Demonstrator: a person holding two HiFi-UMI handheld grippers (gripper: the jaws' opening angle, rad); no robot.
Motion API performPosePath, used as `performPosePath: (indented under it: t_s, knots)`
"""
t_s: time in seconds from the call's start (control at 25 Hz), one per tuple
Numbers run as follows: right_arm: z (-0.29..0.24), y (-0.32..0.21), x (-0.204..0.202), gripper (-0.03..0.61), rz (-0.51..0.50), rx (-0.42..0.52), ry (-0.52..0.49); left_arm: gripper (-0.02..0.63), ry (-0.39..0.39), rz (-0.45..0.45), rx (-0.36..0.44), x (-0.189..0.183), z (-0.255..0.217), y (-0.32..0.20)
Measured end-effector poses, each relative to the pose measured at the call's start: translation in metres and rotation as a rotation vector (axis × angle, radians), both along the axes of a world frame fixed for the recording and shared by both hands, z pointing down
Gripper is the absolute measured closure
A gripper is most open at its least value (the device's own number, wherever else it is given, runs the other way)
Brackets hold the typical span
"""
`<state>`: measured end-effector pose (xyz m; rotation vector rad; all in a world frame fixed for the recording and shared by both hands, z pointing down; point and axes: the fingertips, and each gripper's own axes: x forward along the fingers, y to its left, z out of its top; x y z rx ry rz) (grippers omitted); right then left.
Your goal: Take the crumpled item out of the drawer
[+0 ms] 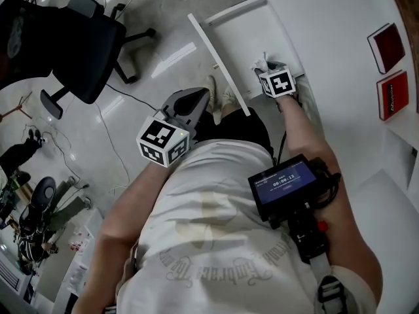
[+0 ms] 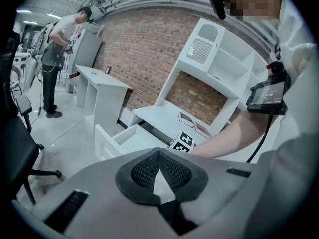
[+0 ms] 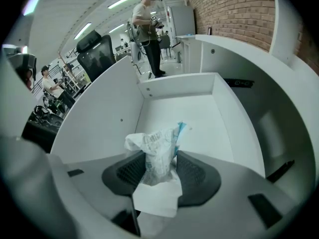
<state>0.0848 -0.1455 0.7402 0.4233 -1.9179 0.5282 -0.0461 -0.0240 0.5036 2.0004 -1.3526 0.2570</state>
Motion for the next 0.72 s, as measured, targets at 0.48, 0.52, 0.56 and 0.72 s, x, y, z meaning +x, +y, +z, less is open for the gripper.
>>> performPosePath:
  t_s: [0.48,0.52,0.56,0.72]
  knots:
    - [-0.049,-0.007,-0.004,0.379,0.163,0.074,-0.148,0.594,0.009,0.097,0.053,0.004,-0.009,-0.014]
    - [-0.053,-0.008,-0.006,0.379,0.174,0.085,-0.171,0.594,0.008,0.103,0.057,0.004,-0.008,-0.016]
    - [-0.057,-0.009,-0.008,0.379,0.183,0.097,-0.192,0.594,0.007,0.107,0.063,0.003,-0.007,-0.018]
    - [-0.073,-0.012,-0.016,0.379,0.201,0.138,-0.258,0.594,0.002,0.118,0.086,-0.002,-0.005,-0.028]
